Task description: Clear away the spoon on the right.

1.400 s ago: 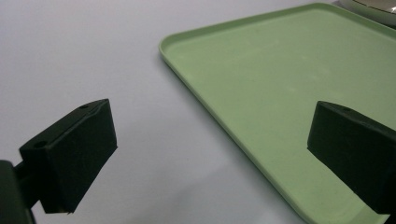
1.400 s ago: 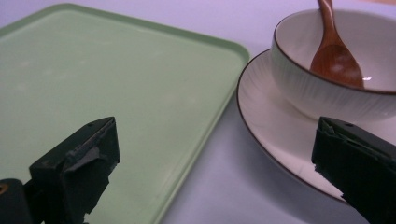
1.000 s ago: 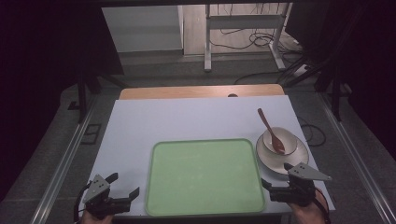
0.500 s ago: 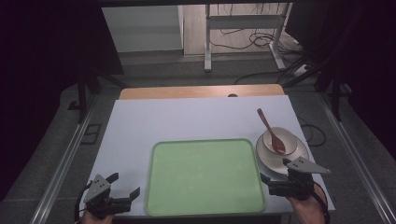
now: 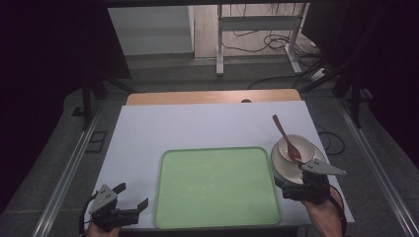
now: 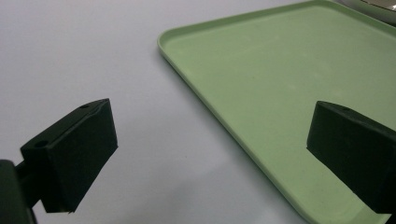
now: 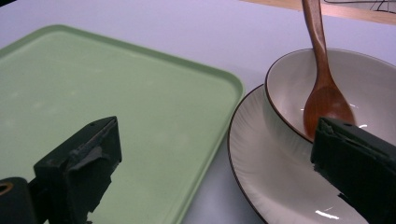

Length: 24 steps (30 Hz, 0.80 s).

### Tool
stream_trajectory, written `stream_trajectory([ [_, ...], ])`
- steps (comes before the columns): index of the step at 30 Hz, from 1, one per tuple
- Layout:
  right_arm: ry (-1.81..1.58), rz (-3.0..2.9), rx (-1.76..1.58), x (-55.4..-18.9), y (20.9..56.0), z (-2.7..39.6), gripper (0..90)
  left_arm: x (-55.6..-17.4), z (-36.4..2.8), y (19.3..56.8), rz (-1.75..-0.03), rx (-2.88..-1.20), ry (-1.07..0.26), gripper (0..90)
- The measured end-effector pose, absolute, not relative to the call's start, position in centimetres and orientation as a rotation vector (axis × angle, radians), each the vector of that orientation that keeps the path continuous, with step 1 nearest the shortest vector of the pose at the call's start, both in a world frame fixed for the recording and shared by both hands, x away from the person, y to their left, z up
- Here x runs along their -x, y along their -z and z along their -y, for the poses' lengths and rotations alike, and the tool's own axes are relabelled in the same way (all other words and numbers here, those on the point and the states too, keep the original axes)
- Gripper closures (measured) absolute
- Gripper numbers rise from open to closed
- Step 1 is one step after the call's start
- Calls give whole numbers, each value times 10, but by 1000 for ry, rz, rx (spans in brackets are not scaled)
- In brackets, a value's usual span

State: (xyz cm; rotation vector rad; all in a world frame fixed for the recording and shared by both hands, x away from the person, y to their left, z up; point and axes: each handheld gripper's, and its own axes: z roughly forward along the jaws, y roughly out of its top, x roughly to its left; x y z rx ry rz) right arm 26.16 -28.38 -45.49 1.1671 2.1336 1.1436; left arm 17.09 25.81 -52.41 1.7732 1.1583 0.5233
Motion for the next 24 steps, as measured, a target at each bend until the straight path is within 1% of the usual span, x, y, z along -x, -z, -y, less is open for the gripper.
stream_trajectory([
  [24, -1078, -2122, -1148, -293, 445, 281, 13, -171, -259, 524, -1162, -1771, -524, 12],
])
